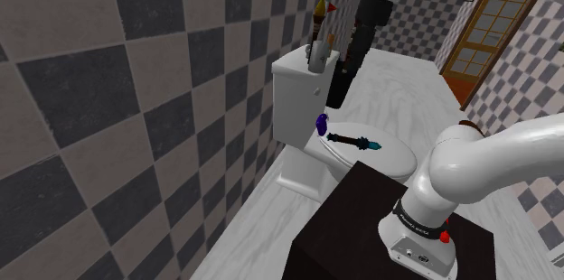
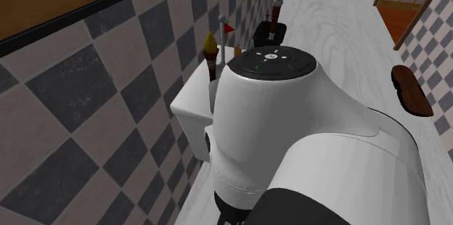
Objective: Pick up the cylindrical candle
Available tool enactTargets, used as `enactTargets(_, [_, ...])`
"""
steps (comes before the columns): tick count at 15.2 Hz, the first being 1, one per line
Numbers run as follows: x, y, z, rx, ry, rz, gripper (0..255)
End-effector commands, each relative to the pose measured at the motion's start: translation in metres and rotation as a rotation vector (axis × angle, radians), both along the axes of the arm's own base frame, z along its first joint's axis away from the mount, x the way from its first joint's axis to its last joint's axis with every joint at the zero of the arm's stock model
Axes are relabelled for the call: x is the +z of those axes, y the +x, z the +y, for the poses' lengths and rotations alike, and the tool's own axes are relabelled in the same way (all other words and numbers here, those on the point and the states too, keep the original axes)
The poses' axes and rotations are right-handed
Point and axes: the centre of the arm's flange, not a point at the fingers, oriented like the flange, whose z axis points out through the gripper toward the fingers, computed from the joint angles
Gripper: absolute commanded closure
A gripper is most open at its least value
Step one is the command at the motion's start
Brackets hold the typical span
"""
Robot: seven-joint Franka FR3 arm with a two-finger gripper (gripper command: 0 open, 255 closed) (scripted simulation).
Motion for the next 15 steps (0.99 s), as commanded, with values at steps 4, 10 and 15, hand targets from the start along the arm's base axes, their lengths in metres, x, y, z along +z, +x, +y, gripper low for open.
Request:
enactTargets(4, [-0.006, 0.030, -0.019, -0.060, -0.023, -0.008, 0])
enactTargets(10, [-0.016, 0.086, -0.061, -0.180, -0.068, -0.025, 0])
enactTargets(15, [-0.022, 0.129, -0.102, -0.280, -0.105, -0.039, 0])
